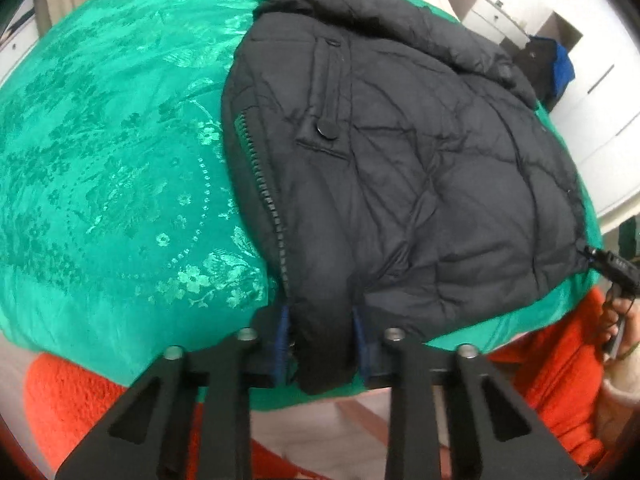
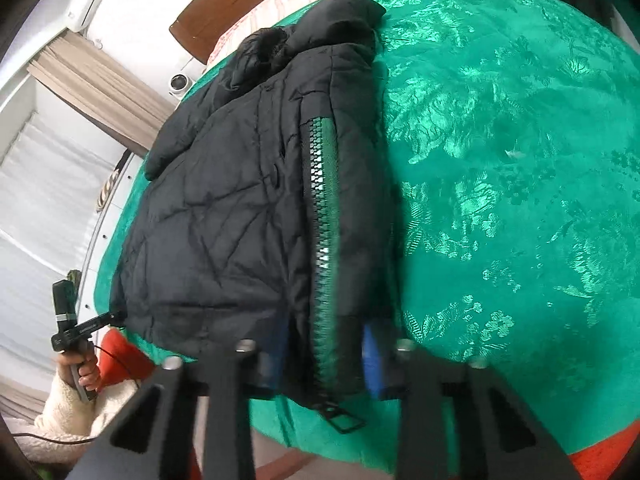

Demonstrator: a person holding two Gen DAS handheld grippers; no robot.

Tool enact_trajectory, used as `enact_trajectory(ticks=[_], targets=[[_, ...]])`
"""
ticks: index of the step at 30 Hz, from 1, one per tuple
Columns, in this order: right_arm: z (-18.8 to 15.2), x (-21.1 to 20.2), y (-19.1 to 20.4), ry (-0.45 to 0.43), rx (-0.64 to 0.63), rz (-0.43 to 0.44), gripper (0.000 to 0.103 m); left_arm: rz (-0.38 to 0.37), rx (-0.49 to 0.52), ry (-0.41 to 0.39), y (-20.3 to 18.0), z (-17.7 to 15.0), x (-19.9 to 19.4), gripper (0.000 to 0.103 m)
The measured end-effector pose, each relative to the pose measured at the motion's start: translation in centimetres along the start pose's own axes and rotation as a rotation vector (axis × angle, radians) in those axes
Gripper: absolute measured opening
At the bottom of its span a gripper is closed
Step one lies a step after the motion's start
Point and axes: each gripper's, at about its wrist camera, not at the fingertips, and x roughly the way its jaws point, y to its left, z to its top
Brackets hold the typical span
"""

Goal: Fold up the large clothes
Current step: 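Grasp the jacket hem by the green zipper with both grippers and lift, then fold the held hem up toward the collar with both grippers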

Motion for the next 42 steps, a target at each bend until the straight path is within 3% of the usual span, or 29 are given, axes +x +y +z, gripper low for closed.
enact_trajectory(ticks=[7,12,18,22,25,28,31,33,34,35,36,37,38,39,40,41,42], targets=[[-0.2,-2.9,2.0,0.013,-0.06,-0.014,0.021,-0.033,0.049,0.006,-0.5,-1.6,-3.6,0.017],[-2.7,-4.8,1.9,0.081,-0.051,-0.004,0.02,-0.057,0.071,0.062,-0.6,-5.8,-6.2,0.017],[-7.7,-8.8,1.9,0.16,0.052,0.056,0.02,-0.095,0.101,0.152,-1.4,-11.7,-11.1,0.017],[-7.2,-11.9,2.2,0.085,0.152,0.144,0.02,-0.18,0.077,0.096,-1.5,-11.4,-15.7,0.017],[-3.5,-13.2,3.1,-0.004,0.151,0.243,0.02,-0.264,0.047,-0.026,-0.7,-7.4,-19.0,0.016],[2.5,-13.6,4.5,-0.1,0.101,0.311,0.02,-0.307,0.05,-0.135,-0.9,-0.6,-20.0,0.016],[10.5,-12.1,6.7,-0.185,0.023,0.31,0.019,-0.254,0.071,-0.23,-1.0,6.7,-19.7,0.016],[14.6,-10.3,7.2,-0.22,0.022,0.29,0.019,-0.207,0.032,-0.289,-1.1,12.9,-17.9,0.017],[17.7,-8.3,7.3,-0.234,0.034,0.278,0.019,-0.17,0.009,-0.319,-1.2,15.5,-17.0,0.021],[19.2,-7.3,7.2,-0.244,0.044,0.266,0.02,-0.128,-0.001,-0.341,-1.2,17.3,-16.1,0.032],[21.1,-5.8,7.0,-0.261,0.068,0.246,0.023,-0.034,0.004,-0.367,-1.7,20.1,-14.8,0.045],[23.1,-3.8,6.7,-0.259,0.103,0.227,0.029,0.067,0.006,-0.384,-2.0,22.1,-13.6,0.082],[24.1,-2.6,6.3,-0.241,0.127,0.216,0.043,0.154,0.009,-0.398,-2.2,23.4,-12.7,0.103],[25.4,-0.7,5.6,-0.222,0.17,0.197,0.053,0.252,0.008,-0.416,-2.2,25.0,-11.4,0.102],[25.9,0.3,5.2,-0.233,0.196,0.166,0.082,0.296,0.0,-0.412,-2.0,25.9,-10.7,0.102],[25.7,0.4,4.5,-0.248,0.209,0.137,0.102,0.33,-0.02,-0.392,-1.5,26.8,-9.7,0.102],[25.5,0.4,4.2,-0.276,0.215,0.11,0.103,0.337,-0.039,-0.383,-1.1,27.0,-9.3,0.102]])
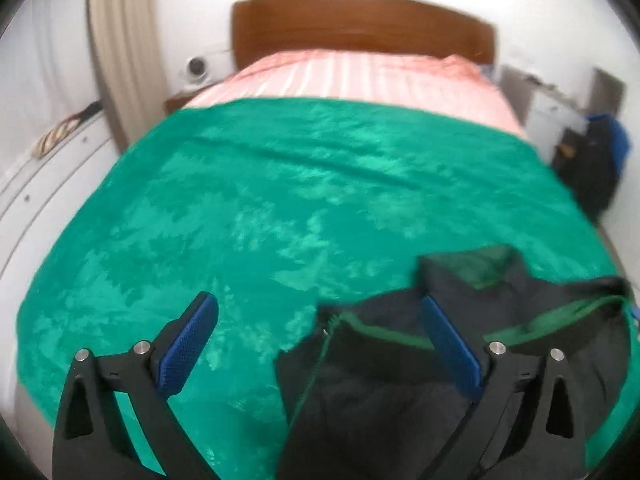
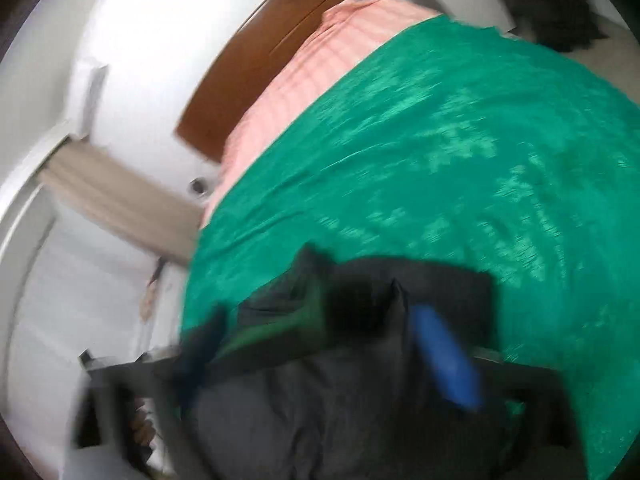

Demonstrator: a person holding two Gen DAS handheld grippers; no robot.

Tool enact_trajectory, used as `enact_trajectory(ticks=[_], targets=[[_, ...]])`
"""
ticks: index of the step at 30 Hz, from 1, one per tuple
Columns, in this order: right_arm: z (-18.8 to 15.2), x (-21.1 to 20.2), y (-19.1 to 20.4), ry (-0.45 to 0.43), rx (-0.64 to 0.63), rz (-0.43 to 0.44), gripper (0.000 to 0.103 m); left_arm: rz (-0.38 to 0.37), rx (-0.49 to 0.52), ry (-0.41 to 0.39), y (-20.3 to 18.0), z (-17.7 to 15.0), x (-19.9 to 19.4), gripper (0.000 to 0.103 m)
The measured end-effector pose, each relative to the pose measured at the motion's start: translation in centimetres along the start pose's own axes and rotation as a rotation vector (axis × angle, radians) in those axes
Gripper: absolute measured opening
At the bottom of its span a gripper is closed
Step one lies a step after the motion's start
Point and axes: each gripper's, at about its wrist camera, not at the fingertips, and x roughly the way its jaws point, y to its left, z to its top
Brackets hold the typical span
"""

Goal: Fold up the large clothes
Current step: 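Fold the held hem up toward the collar with both grippers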

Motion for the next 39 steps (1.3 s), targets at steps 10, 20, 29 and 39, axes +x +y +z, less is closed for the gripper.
enact_trajectory(ticks=[10,20,29,39], targets=[[-4.3,4.0,2.6,0.095,-0.486,-0.251,0.101,0.009,0.113,0.086,-1.7,-7.3,5.7,0.102],[-7.7,8.4,-0.4,0.081,-0.583,-0.486,0.044,0.059,0.107,0.108,-2.5,-10.0,9.0,0.103],[-8.3,6.5,-0.7,0.049,-0.539,-0.43,0.055,0.001,-0.02,0.079,-0.3,-10.6,6.7,0.101],[-13.4,-2.1,3.6,-0.106,-0.617,-0.131,0.076,-0.095,0.109,-0.09,-1.2,-14.3,0.1,0.102]])
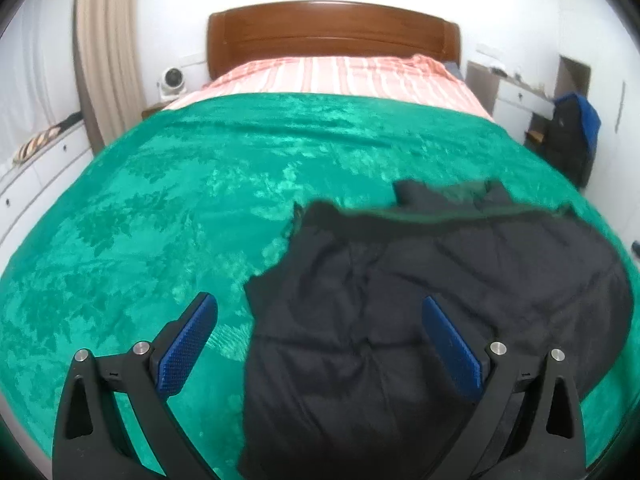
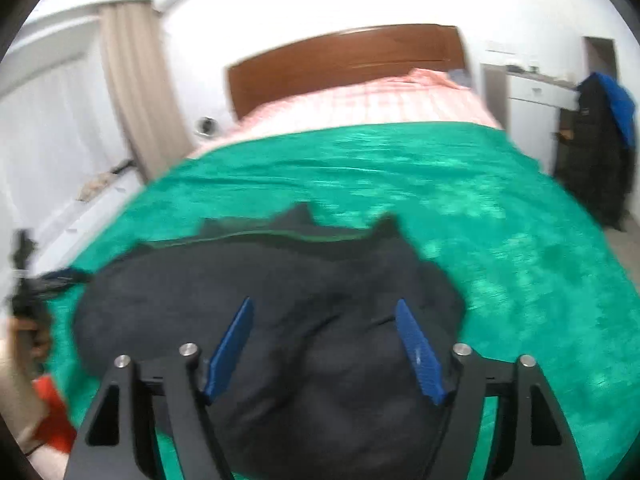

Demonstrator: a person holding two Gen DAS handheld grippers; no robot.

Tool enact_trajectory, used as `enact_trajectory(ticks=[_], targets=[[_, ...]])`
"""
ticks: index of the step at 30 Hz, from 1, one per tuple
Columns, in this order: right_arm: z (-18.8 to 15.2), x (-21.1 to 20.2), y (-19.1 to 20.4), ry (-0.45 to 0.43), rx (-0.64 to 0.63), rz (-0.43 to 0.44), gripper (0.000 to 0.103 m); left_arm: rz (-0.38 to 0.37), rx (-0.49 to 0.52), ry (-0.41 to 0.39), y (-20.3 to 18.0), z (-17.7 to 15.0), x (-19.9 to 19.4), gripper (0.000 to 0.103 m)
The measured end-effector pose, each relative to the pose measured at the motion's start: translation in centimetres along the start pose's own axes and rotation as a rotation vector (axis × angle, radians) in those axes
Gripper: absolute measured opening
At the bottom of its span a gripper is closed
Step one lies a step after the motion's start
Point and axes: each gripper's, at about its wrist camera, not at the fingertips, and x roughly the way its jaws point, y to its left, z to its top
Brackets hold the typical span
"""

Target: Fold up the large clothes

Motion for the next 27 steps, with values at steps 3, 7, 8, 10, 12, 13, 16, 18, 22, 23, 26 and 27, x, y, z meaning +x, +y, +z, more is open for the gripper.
enact_trajectory(ticks=[3,7,8,10,12,13,16,18,22,23,26,27], targets=[[-2.6,1.7,0.3,0.073,0.012,0.01,0.078,0.032,0.027,0.094,-0.4,-1.6,3.2,0.103],[-4.2,1.8,-0.1,0.08,0.09,-0.028,0.078,0.006,-0.095,0.115,0.5,-1.5,2.6,0.101],[-4.3,0.9,0.2,0.059,0.093,-0.02,0.078,-0.015,-0.11,0.095,0.3,-1.0,1.4,0.101],[-4.6,-1.5,1.3,-0.019,0.076,-0.001,0.079,-0.078,-0.106,0.045,-0.8,-0.1,-0.8,0.102],[-5.5,-3.1,2.4,-0.082,0.055,-0.008,0.084,-0.159,-0.066,0.004,-3.1,1.2,-2.8,0.102],[-6.2,-3.9,2.8,-0.111,0.05,-0.011,0.085,-0.203,-0.039,0.005,-4.5,1.8,-3.1,0.102],[-8.2,-4.6,3.5,-0.138,0.057,0.011,0.085,-0.281,0.05,0.037,-9.0,3.0,-2.2,0.102],[-9.0,-4.5,3.9,-0.129,0.044,0.021,0.085,-0.246,0.093,0.056,-11.8,3.5,0.4,0.102],[-10.5,-3.8,3.8,-0.076,0.01,0.028,0.085,-0.143,0.049,0.169,-13.7,2.3,8.1,0.103],[-10.7,-3.8,3.6,-0.074,0.015,0.032,0.085,-0.122,0.055,0.144,-13.9,1.8,8.7,0.103],[-11.1,-4.1,2.6,-0.076,0.042,0.035,0.085,-0.074,0.105,0.114,-14.9,1.0,8.4,0.103],[-11.1,-4.2,2.2,-0.08,0.049,0.034,0.085,-0.078,0.1,0.134,-14.7,1.3,8.1,0.103]])
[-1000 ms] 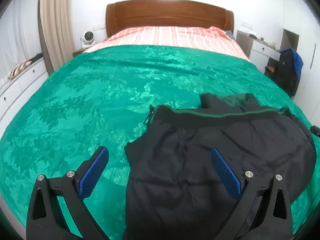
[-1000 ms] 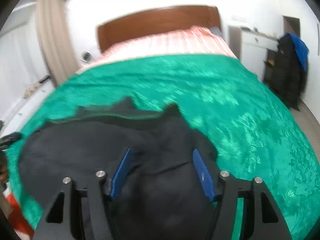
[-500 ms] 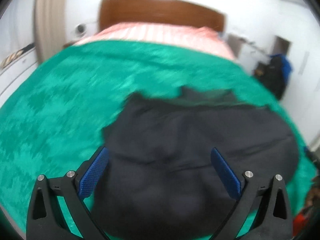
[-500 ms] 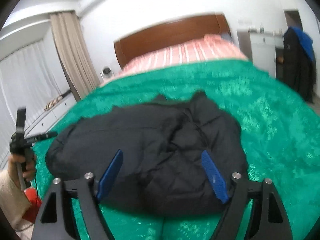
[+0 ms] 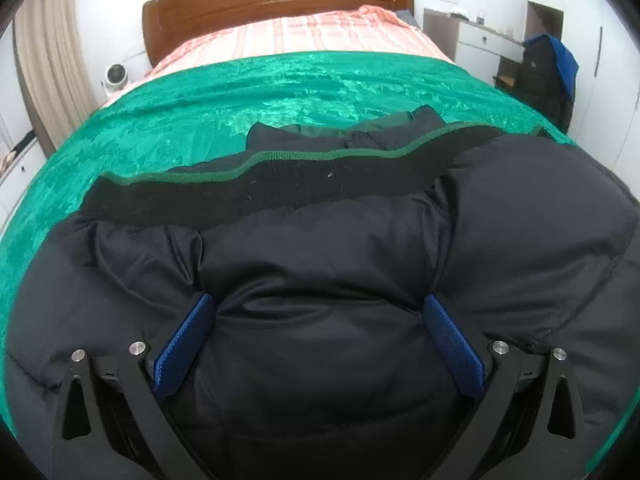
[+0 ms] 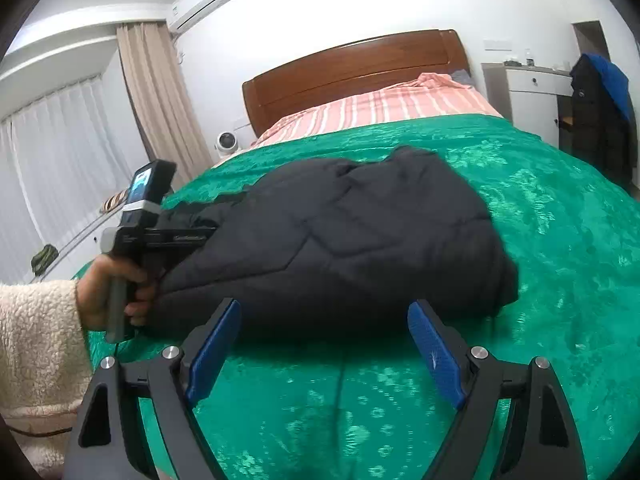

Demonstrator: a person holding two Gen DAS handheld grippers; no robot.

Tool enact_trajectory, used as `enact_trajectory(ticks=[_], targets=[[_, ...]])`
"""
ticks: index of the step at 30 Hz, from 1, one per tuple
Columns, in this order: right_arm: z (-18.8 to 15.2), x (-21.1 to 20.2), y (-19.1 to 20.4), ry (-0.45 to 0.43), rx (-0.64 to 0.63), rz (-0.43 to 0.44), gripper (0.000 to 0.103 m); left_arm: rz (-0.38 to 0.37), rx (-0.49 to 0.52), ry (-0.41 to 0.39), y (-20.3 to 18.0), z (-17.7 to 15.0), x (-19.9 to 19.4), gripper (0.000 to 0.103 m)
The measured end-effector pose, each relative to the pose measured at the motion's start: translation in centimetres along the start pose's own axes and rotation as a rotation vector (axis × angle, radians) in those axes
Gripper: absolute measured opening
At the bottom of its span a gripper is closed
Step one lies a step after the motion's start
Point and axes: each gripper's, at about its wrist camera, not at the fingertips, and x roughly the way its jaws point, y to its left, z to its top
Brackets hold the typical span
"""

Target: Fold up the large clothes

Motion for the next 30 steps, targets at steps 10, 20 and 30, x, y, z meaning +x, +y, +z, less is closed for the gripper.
enact_trajectory(ticks=[10,20,30], targets=[[0.4,0.6,-1.1,-0.02,0.018,0.037,0.085,-0.025,-0.152,-0.01,2.2,8.3,1.1,0.102],[0.0,1.2,-1.9,0.008,0.048,0.052,0.085,-0.033,-0.078,0.077,1.6,5.5,2.5,0.102],[0.1,1.6,-2.2,0.013,0.051,0.064,0.085,-0.017,0.073,0.054,-1.7,-2.1,-4.4,0.102]])
